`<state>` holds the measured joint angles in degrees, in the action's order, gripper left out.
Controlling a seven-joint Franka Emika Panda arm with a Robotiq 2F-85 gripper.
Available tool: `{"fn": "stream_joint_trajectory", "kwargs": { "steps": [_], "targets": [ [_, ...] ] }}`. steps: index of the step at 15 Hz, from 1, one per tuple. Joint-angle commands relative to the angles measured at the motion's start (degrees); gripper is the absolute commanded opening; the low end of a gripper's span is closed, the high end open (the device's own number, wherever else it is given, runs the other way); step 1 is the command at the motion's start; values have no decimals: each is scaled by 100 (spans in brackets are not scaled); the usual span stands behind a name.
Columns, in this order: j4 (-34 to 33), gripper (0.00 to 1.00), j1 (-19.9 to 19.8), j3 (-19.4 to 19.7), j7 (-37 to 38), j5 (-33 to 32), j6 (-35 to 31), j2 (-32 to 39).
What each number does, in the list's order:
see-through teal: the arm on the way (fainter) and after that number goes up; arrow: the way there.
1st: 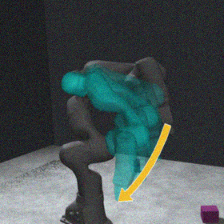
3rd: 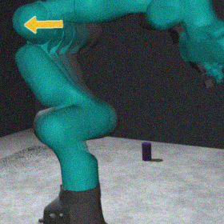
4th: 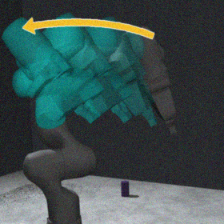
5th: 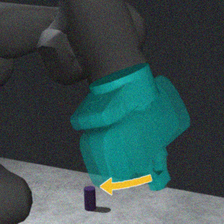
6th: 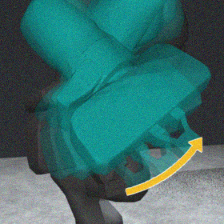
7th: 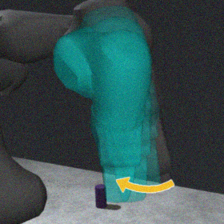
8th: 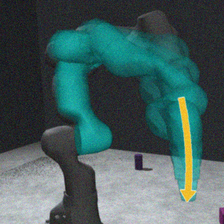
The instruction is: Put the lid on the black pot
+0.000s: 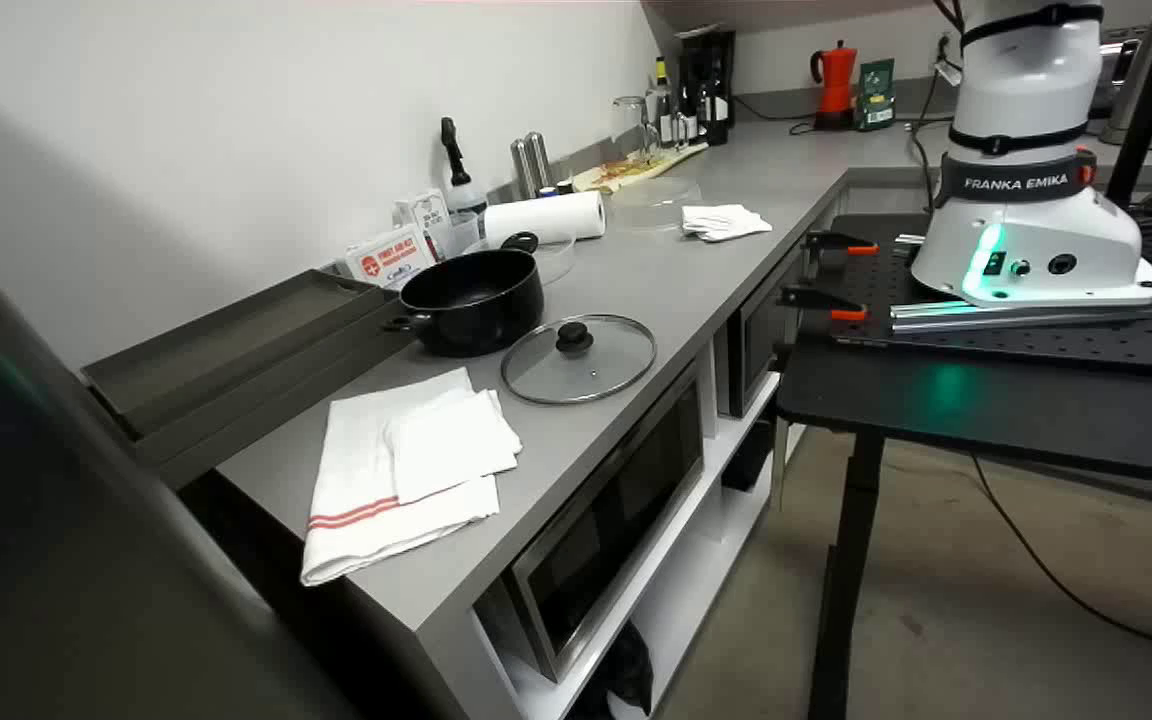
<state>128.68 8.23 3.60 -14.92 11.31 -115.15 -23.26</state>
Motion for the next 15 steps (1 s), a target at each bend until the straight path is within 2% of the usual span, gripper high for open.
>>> {"fn": "stream_joint_trajectory", "kwargs": {
  "steps": [1,13,15],
  "targets": [
    [-14,100,-99,-85,-29,39,17,5],
    [-15,100,-99,-85,-29,39,17,5],
    [-94,100,-117,-152,123,67,-202,260]
  ]
}}
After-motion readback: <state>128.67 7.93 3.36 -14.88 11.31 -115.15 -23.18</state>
